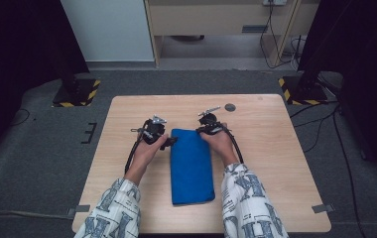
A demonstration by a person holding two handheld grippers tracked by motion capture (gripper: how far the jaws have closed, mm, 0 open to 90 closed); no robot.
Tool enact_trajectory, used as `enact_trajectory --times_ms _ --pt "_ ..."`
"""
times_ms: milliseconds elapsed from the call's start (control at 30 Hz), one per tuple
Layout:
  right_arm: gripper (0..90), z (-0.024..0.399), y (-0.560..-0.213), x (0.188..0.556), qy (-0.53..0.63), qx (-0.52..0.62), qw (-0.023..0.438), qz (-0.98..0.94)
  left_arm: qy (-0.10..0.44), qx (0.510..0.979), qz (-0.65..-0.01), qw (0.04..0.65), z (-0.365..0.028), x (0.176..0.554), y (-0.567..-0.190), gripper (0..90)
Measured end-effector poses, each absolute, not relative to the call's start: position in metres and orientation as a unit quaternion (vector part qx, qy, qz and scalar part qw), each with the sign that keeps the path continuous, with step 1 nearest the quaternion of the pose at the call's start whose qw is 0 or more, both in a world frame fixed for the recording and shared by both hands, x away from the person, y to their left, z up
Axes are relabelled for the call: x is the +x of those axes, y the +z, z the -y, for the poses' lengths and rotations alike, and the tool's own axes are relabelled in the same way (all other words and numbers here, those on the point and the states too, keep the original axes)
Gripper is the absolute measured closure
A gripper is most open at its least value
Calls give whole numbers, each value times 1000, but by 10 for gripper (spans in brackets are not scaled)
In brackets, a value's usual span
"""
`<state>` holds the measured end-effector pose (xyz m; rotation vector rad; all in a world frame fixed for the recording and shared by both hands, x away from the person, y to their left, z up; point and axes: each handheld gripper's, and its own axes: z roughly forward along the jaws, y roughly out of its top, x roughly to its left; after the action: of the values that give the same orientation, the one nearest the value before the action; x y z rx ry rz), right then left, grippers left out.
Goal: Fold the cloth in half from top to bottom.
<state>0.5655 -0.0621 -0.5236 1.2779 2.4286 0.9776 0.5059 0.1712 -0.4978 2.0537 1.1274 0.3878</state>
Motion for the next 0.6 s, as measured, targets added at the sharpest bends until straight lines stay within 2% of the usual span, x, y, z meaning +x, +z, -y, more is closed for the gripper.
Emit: enact_trajectory --times_ms 333,600 --pt "858 62 -523 562 333 441 117 -825 143 787 -461 384 -167 519 -511 288" --pt "858 62 -524 561 334 433 122 -828 142 785 -475 371 -163 530 -519 451"
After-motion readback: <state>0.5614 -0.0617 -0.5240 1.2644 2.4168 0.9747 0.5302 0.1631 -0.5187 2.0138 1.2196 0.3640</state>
